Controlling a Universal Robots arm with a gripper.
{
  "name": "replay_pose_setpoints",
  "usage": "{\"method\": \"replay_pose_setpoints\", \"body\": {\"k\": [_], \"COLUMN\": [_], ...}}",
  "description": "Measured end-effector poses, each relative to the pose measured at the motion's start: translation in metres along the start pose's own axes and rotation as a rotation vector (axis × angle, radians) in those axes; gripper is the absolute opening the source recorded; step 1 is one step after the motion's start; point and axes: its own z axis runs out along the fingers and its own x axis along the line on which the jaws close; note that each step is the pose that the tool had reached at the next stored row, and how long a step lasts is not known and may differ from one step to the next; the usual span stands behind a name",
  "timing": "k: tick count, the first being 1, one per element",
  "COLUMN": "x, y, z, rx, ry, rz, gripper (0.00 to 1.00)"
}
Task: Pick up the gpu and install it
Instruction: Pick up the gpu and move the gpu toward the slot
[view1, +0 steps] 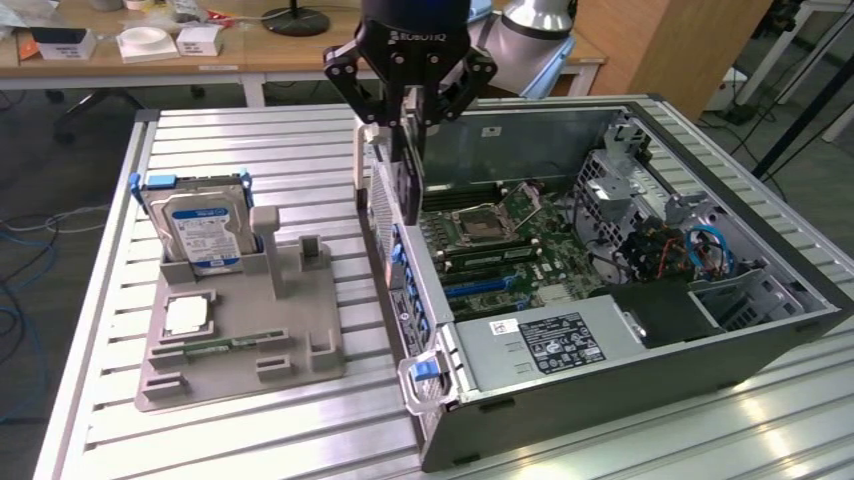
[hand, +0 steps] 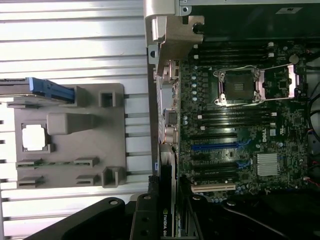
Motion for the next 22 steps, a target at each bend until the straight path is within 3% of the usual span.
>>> {"method": "replay_pose_setpoints", "body": {"k": [20, 22], "x": [-0.011, -0.016], "y": [0.0009, 0.0013], "z": [0.0003, 0.0005], "rx": [0.0000, 0.0000], "ry": [0.0000, 0.0000], "rz": [0.000, 0.000], "gripper": [0.26, 0.26]}}
